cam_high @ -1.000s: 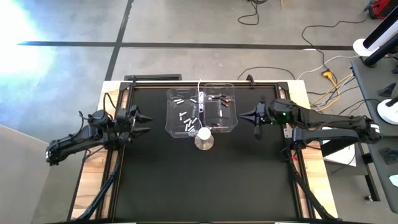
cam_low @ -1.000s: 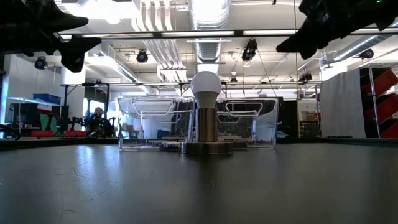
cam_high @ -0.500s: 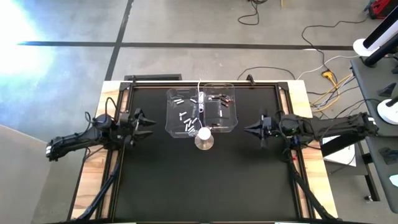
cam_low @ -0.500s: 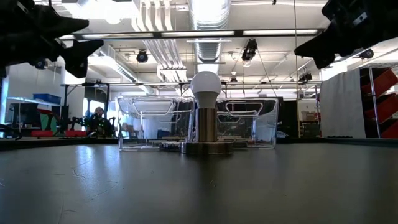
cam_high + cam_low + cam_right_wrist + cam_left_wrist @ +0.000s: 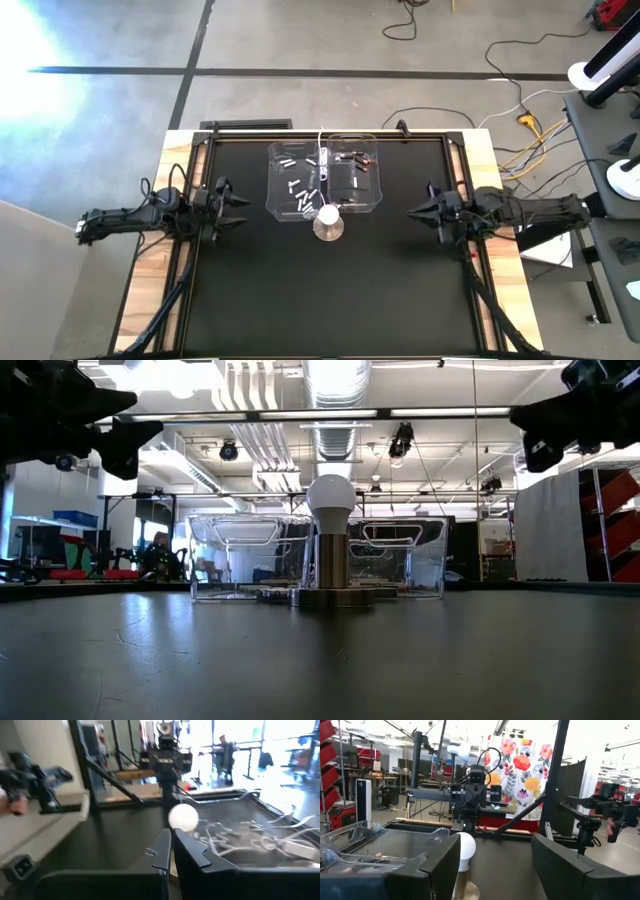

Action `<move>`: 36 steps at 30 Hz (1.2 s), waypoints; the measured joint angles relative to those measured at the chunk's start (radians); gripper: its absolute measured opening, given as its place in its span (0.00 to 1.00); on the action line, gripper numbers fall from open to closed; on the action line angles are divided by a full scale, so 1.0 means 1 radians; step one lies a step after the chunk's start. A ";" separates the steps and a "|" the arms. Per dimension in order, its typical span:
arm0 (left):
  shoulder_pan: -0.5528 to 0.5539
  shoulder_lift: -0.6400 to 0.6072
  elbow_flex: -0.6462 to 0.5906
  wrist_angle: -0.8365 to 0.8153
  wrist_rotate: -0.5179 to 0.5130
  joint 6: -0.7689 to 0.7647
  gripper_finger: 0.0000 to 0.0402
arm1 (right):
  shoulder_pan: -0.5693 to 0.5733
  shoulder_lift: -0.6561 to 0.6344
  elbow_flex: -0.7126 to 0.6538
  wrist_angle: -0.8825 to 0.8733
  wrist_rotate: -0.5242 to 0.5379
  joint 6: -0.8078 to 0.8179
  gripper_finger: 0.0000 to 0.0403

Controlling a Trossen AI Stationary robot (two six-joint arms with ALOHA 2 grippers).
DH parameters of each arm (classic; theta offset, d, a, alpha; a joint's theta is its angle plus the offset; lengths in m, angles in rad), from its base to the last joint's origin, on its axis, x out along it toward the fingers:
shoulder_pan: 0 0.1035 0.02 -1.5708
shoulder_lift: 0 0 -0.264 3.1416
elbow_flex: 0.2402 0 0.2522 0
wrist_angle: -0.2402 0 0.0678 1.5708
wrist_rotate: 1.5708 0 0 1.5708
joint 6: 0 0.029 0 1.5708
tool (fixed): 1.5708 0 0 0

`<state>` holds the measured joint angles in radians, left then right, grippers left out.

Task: Sort batteries
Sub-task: Return to Home Position

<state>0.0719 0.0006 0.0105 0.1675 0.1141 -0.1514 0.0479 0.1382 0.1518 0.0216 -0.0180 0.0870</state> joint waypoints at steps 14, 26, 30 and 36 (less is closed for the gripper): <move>-0.008 0.021 0.000 -0.084 0.021 -0.022 0.55 | -0.001 -0.137 -0.133 0.061 0.044 -0.084 0.03; -0.118 0.049 0.000 -0.044 -0.089 -0.009 0.55 | 0.013 -0.137 -0.139 0.066 0.015 -0.057 0.03; -0.179 0.091 0.000 -0.039 -0.177 0.051 0.55 | 0.013 -0.137 -0.139 0.066 0.016 -0.058 0.03; -0.198 0.110 -0.001 -0.004 -0.228 0.105 0.55 | 0.013 -0.136 -0.140 0.054 0.017 -0.062 0.03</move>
<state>-0.1265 0.1107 0.0097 0.1639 -0.1143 -0.0463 0.0608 0.0023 0.0120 0.0751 -0.0006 0.0254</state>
